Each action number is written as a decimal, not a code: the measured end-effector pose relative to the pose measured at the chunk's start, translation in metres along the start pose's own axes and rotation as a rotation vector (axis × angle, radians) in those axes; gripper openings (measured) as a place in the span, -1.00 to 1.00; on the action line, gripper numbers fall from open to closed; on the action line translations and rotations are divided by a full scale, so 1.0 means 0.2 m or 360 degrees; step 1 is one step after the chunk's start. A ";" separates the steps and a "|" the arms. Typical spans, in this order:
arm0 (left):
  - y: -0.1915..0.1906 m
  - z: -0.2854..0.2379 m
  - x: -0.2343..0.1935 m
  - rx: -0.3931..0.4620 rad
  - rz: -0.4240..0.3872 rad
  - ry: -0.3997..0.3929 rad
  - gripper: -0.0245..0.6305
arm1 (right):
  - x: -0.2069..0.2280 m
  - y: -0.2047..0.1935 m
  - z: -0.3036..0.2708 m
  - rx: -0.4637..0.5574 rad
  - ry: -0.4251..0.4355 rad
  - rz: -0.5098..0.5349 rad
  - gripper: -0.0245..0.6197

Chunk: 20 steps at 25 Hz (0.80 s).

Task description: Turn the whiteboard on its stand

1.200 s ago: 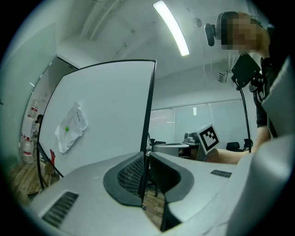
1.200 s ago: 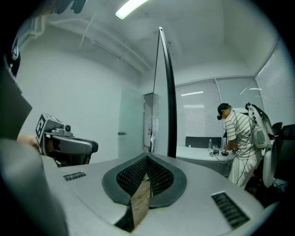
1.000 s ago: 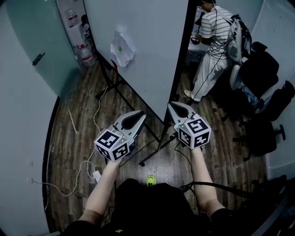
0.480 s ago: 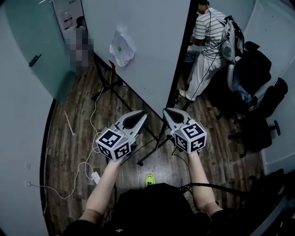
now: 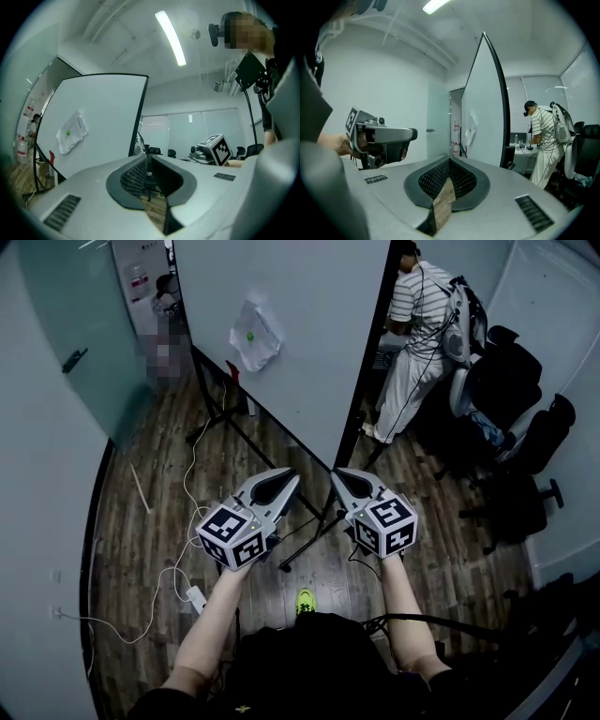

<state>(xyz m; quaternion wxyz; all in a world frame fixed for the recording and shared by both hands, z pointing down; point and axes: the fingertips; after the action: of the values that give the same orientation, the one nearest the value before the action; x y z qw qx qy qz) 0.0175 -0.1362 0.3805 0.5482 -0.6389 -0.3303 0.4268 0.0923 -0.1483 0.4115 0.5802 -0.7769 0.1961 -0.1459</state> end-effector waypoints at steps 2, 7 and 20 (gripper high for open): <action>0.00 0.04 0.05 0.0004 0.0001 -0.0014 -0.84 | -0.05 0.00 0.04 0.0016 -0.0005 -0.0011 -0.85; -0.03 0.16 0.15 0.0006 0.0009 -0.0034 -0.84 | -0.19 -0.04 0.13 0.0008 0.0000 -0.0020 -0.85; -0.15 0.49 0.36 -0.0033 0.0054 -0.0089 -0.90 | -0.59 -0.12 0.27 -0.0028 0.0016 0.0002 -0.85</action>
<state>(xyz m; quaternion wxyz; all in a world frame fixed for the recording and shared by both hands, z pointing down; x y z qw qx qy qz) -0.0408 -0.0255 0.3941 0.5247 -0.6379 -0.3391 0.4503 0.0162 -0.0406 0.4197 0.5724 -0.7812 0.2007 -0.1477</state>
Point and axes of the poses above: the fingertips, and each gripper's own axes: z backward along the fingers, x to its right, y out of its top, and after that the axes turned 6 degrees about -x, right-handed
